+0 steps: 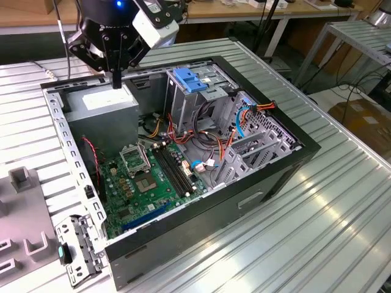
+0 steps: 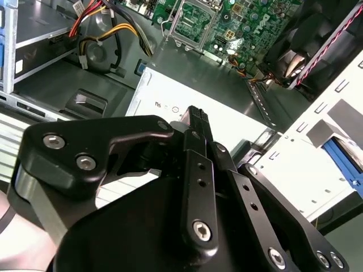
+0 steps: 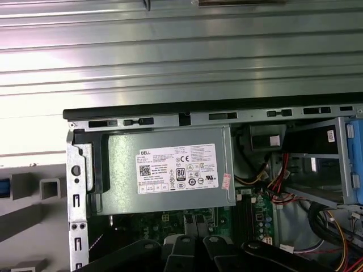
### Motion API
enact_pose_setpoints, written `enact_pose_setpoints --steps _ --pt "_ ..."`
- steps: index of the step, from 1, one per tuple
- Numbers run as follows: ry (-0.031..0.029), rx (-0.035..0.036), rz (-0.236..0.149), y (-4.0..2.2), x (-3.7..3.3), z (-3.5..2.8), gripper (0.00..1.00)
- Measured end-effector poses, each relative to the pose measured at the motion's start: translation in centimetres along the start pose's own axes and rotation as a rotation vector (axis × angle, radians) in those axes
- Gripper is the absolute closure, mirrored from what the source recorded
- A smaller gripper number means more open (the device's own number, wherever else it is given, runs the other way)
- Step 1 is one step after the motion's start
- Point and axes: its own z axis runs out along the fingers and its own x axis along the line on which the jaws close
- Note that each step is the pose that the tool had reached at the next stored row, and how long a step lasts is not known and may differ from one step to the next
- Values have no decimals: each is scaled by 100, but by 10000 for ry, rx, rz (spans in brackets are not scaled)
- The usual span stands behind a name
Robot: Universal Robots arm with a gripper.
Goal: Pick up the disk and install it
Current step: 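Reach for the disk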
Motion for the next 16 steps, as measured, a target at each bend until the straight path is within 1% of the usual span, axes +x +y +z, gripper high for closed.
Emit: enact_pose_setpoints --steps 16 --pt "1 1 0 -7 88 -3 89"
